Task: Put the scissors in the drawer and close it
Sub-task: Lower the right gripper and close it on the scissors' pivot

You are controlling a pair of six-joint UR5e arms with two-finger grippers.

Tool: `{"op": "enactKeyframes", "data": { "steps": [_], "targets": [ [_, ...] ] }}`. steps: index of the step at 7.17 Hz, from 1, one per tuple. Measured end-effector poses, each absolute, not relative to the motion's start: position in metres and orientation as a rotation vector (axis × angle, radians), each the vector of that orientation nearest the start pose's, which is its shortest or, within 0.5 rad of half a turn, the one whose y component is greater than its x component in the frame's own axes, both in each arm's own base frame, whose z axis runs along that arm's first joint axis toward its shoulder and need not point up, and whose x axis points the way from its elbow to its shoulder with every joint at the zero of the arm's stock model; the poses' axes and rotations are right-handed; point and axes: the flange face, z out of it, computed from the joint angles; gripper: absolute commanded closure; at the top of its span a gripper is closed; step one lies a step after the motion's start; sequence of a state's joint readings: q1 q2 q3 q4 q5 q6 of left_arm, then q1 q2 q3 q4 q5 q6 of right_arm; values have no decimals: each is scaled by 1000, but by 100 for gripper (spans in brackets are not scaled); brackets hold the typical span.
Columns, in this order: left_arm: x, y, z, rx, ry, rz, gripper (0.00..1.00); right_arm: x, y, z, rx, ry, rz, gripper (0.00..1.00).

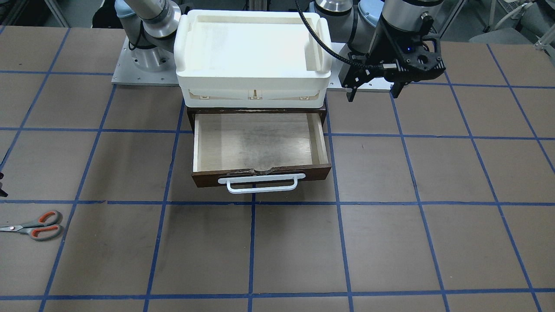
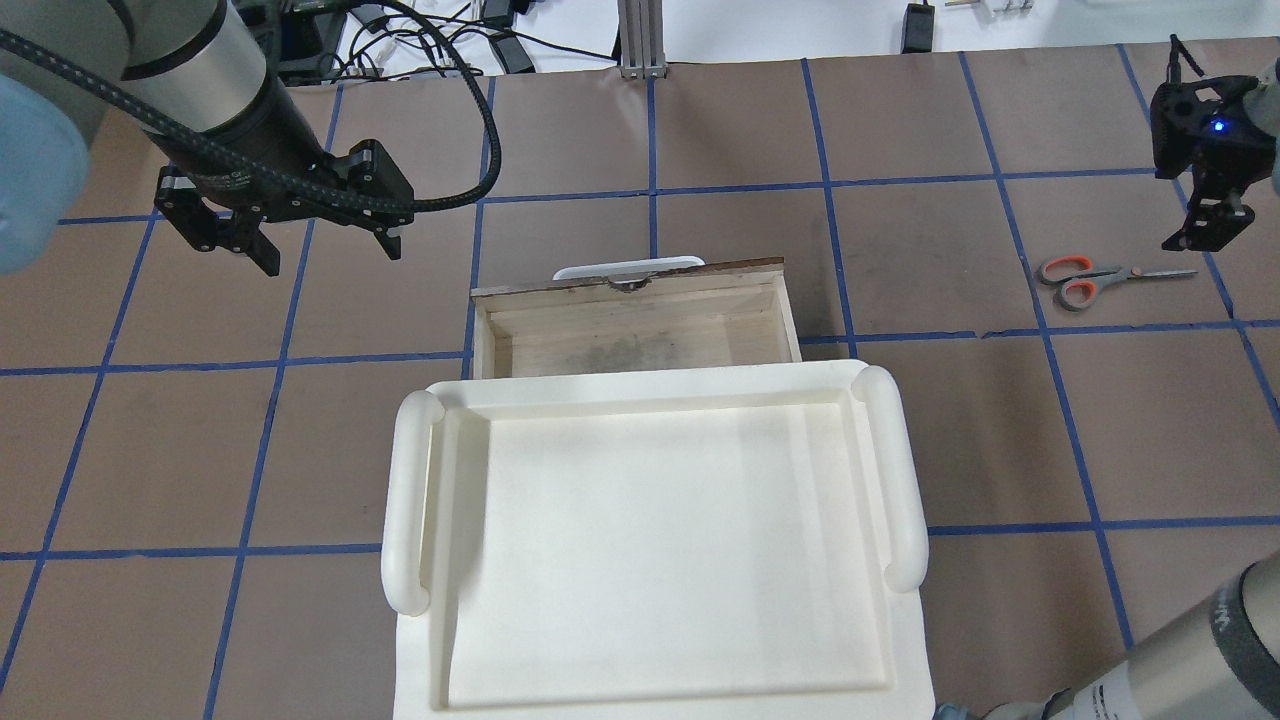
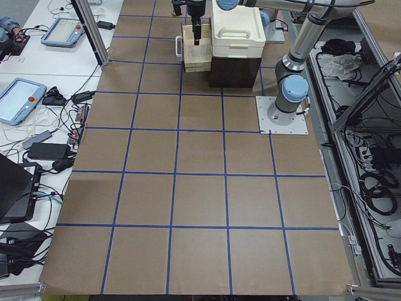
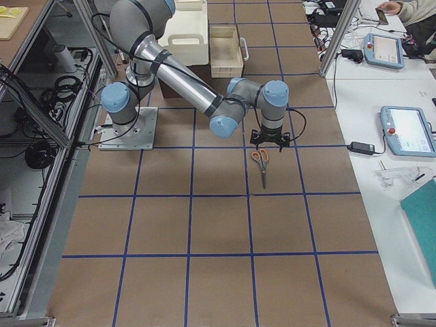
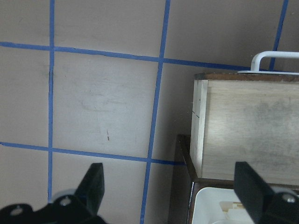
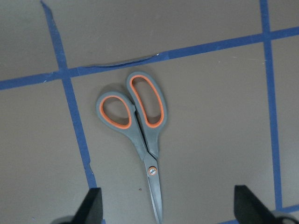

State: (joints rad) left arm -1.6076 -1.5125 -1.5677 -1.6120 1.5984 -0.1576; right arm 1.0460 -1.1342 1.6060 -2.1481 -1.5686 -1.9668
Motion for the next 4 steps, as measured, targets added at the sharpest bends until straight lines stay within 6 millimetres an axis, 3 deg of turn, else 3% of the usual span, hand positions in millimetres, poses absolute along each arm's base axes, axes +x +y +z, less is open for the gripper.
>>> {"op": "enactKeyframes", "data": {
  "steps": [2,4],
  "targets": [
    [-148,-463,513,-189,3110,-35,0,-212,-625,244,-2239,2299,4,1],
    [-147,-463,513,-189,3110,-35,0,-214,-627,220,-2255,2237,26,4]
  ]
}}
